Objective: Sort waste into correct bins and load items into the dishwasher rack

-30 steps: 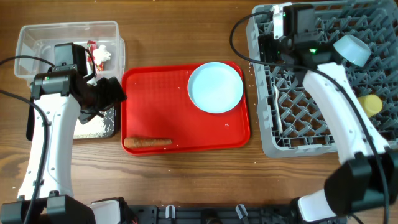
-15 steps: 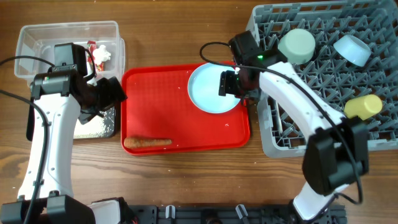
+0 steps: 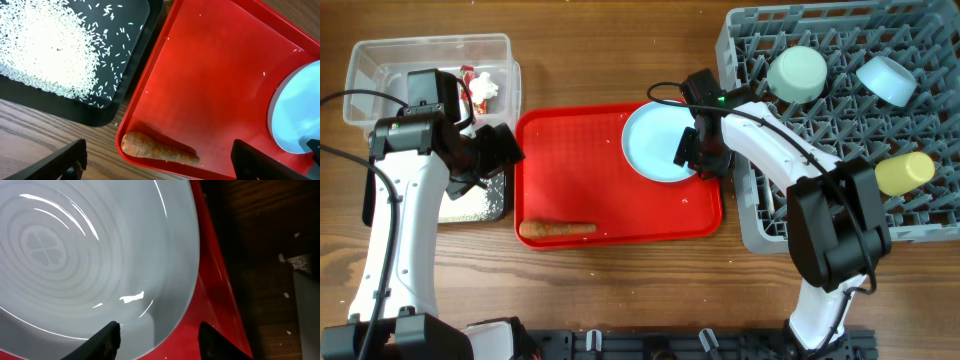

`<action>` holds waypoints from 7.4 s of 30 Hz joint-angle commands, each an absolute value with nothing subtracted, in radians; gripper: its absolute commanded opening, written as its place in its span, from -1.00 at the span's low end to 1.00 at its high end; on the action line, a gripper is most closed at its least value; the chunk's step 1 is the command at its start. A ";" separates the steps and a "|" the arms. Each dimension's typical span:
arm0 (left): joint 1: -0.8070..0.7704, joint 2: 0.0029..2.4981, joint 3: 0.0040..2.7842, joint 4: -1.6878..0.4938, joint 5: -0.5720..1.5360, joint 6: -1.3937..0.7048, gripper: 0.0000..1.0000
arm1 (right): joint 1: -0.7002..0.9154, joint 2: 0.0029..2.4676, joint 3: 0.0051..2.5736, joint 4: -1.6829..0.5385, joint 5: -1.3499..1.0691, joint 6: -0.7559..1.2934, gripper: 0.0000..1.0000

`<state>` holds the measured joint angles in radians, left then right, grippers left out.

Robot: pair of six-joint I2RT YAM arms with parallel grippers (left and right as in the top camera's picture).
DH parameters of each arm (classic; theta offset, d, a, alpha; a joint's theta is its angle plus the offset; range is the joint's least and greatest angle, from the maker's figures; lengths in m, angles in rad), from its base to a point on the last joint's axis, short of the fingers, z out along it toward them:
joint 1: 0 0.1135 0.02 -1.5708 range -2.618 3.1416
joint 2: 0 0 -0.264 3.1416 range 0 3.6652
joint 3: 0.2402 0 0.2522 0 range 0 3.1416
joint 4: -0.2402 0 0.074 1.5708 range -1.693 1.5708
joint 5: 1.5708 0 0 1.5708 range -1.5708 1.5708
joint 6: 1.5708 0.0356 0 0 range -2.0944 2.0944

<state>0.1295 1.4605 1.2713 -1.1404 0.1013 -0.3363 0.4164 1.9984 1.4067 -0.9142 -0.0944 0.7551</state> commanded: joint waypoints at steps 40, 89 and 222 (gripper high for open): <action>0.133 1.455 1.277 -1.137 0.096 -0.348 0.84 | 0.276 1.418 1.381 -0.653 0.718 -0.051 -0.91; 0.133 1.455 1.277 -1.126 0.096 -0.349 0.84 | -0.112 1.657 1.317 -0.417 0.707 -0.434 -0.91; 0.020 1.347 1.156 -1.254 0.085 -0.291 1.00 | -0.009 1.325 1.315 -1.147 -0.255 0.102 1.00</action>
